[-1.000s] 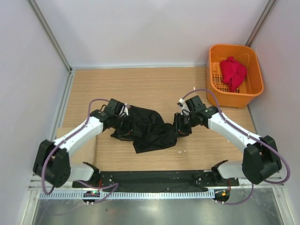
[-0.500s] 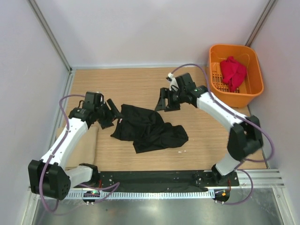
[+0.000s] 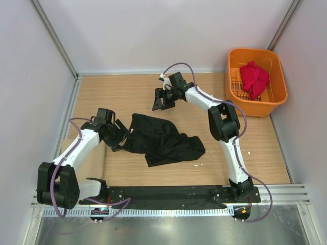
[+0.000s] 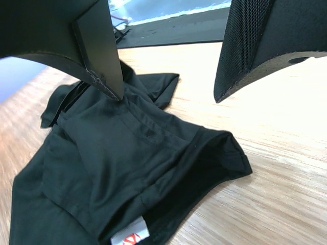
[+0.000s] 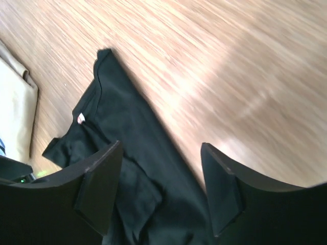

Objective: Fold and stack the t-shirts
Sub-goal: Flatten the tshirt out

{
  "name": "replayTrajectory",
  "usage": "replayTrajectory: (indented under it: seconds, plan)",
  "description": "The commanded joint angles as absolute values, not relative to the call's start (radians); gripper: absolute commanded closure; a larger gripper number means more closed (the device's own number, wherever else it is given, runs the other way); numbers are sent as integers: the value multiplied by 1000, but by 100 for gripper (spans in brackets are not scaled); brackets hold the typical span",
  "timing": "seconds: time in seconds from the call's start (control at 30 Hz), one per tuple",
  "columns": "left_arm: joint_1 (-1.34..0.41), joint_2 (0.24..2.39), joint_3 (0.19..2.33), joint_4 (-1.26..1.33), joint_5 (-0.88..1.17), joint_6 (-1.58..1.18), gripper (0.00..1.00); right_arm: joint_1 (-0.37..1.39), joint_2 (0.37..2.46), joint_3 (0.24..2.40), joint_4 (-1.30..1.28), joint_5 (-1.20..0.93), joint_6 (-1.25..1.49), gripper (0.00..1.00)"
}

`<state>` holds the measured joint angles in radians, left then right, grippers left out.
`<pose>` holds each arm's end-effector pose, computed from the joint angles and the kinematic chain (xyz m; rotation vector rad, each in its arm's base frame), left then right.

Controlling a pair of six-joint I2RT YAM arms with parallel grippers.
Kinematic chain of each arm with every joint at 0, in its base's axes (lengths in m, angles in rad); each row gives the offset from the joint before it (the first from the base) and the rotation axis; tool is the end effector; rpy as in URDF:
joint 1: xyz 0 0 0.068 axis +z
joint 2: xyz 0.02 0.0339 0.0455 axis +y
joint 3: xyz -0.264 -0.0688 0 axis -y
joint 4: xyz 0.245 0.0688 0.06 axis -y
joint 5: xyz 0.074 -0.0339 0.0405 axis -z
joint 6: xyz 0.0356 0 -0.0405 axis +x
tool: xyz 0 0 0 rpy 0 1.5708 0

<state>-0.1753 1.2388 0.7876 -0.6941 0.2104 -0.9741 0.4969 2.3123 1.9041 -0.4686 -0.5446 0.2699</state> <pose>0.2208 -0.0467 0.2111 -1.0446 2.6414 -0.5851 0.4429 0.2611 0.1857 -0.5381 2.4745 0.9933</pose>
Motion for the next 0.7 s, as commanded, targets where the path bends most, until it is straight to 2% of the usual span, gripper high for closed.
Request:
replayTrajectory:
  seconds: [0.0,0.27,0.67]
  plan:
    - [-170,1270,767,-644,184,-1054,28,535,2358,2035,-457,-607,207,33]
    - [-170,1313,690,-539,187,-1132,23,578,2500,2186,-477,-621,190,40]
    - [-170,1485,710,-388,199,-1141,23,623,2551,2214,-595,-506,62,45]
